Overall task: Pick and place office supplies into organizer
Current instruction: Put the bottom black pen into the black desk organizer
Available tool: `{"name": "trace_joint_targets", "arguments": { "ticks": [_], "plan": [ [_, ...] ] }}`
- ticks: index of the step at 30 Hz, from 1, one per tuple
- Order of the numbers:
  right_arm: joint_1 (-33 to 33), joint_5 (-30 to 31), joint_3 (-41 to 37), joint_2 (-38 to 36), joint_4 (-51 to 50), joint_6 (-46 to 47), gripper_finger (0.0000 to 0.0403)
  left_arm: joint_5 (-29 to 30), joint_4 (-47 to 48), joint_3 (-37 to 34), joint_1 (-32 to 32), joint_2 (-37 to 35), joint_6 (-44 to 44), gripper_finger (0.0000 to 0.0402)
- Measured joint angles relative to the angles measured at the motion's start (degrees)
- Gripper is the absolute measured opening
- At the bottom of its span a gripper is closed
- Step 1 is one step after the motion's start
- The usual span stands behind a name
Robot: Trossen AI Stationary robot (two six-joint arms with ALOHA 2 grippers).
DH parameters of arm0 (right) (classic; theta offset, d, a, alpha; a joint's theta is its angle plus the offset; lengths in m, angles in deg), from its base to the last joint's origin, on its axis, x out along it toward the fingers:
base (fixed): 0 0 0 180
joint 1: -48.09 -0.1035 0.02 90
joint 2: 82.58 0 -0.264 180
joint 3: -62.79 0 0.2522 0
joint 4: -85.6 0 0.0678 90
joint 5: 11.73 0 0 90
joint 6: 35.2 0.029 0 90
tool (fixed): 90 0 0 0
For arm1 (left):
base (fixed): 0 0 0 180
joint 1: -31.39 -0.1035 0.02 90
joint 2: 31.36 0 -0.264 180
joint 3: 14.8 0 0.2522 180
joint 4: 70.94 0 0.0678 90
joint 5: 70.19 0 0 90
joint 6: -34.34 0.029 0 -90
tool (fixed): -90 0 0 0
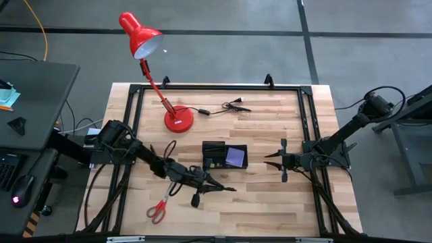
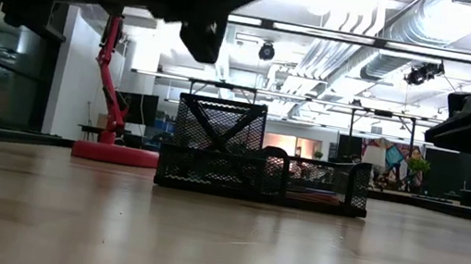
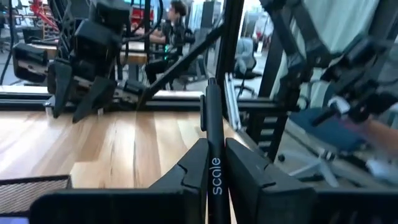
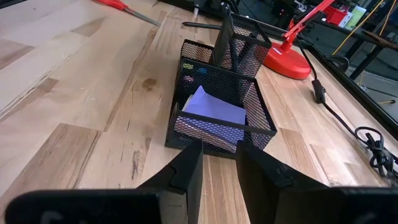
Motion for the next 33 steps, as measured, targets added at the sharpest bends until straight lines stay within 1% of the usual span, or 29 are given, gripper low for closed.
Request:
{"name": "trace_joint_targets", "arguments": {
  "ticks": [4, 7, 10, 14, 15, 18, 21, 23, 25, 26, 28, 31, 33],
  "plan": [
    [0.03, 0.35, 0.0, 0.0, 0.13, -0.02, 0.0087, -0.27, -2.78, 0.0, -0.02, 0.0, -2.11, 0.0023],
    [1.03, 4.61, 0.02, -0.02, 2.84, -1.2, 0.0087, 0.67, -2.88, 0.43, -0.04, 0.0, -3.01, 0.0019],
    [1.69, 5.17, 0.09, 0.0, 2.88, -0.19, 0.0087, 2.4, -2.87, 1.4, -0.02, 0.0, -4.22, 0.0028],
    [2.48, 6.1, 0.15, -0.02, 3.96, 0.21, 0.0087, 2.45, -2.75, 2.78, -0.02, 0.0, -4.49, 0.0036],
    [2.67, 5.94, 0.15, -0.01, 3.97, 1.78, 0.0087, 2.45, -2.73, 3.11, -0.02, 0.0, -4.49, 0.0035],
    [3.24, 3.04, 0.17, -0.01, 8.15, 13.79, 0.0087, 2.43, -2.46, 4.11, -0.02, 0.0, -4.47, 0.0024],
    [4.22, -2.0, 0.2, -0.03, 14.29, 19.0, 0.0087, 2.43, -2.23, 4.82, -0.02, 0.0, -4.47, 0.0018],
    [4.38, -5.43, 0.22, -0.02, 16.05, 23.44, 0.0087, 2.59, -2.23, 5.14, -0.02, 0.0, -4.47, 0.0023],
    [4.37, -9.57, 0.22, 0.0, 16.83, 31.35, 0.0087, 3.03, -2.12, 5.48, -0.02, 0.0, -4.52, 0.0034],
    [4.39, -12.03, 0.22, 0.0, 17.08, 33.53, 0.0087, 3.05, -2.12, 5.62, -0.02, 0.0, -4.52, 0.0038],
    [4.23, -15.52, 0.24, 0.02, 16.98, 34.44, 0.0087, 3.08, -2.03, 5.88, -0.02, 0.0, -4.52, 0.0042],
    [3.89, -15.81, 0.28, 0.52, 18.97, 35.54, 0.0087, 3.06, -1.87, 5.97, -0.02, 0.0, -4.52, 0.0037],
    [3.32, -15.78, 0.39, 1.28, 21.51, 33.68, 0.0087, 3.06, -1.81, 5.97, -0.02, 0.0, -4.48, 0.0029]
  ]
}}
